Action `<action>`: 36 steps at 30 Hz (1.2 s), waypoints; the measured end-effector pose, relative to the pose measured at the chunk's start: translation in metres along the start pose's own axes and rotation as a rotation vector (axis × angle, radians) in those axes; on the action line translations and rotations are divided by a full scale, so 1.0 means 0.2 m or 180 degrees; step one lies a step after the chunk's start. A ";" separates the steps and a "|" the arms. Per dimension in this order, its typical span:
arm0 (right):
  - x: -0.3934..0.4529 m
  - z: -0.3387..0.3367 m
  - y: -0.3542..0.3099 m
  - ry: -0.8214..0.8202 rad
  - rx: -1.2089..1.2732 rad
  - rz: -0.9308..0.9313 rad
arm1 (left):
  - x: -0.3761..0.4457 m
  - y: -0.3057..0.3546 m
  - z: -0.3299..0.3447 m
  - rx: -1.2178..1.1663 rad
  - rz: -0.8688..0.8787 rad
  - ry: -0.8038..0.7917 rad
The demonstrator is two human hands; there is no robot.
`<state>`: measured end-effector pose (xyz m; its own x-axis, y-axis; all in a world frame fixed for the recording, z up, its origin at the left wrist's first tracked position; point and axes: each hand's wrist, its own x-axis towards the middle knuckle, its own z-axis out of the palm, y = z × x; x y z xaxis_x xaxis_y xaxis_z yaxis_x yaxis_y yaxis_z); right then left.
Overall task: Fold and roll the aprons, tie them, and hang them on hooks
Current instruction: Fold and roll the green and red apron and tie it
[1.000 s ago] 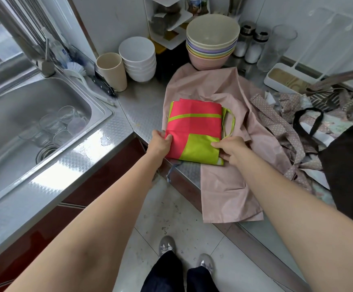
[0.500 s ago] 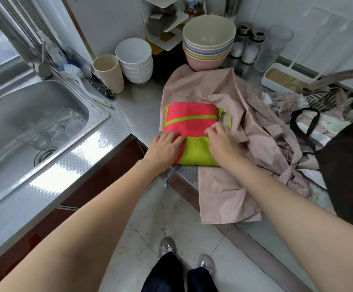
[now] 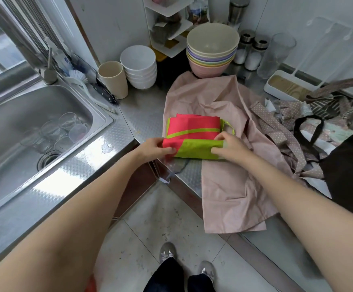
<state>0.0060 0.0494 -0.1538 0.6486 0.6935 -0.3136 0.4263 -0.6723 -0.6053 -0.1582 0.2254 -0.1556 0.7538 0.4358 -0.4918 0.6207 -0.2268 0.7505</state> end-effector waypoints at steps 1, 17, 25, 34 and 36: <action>0.02 -0.01 0.01 0.0068 0.0446 0.0178 | 0.01 0.00 -0.01 -0.0136 -0.0055 0.0063; 0.22 0.18 -0.06 0.0804 -0.0649 0.1486 | 0.25 0.03 0.04 0.1432 -0.0270 0.0716; 0.30 0.14 -0.08 0.0532 -0.0669 0.1654 | 0.36 0.20 0.02 0.3355 0.1115 0.0469; 0.29 -0.03 0.04 0.0805 -0.0931 0.0864 | 0.45 0.34 0.09 0.3933 0.1180 -0.0543; 0.29 -0.05 0.07 0.0284 -0.0986 0.0784 | 0.44 0.37 0.09 0.3873 0.1247 -0.0560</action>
<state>0.0555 0.0787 -0.1732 0.8014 0.4860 -0.3487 0.4124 -0.8712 -0.2665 -0.0430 0.2310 -0.1518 0.8897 0.0614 -0.4525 0.0790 -0.9967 0.0202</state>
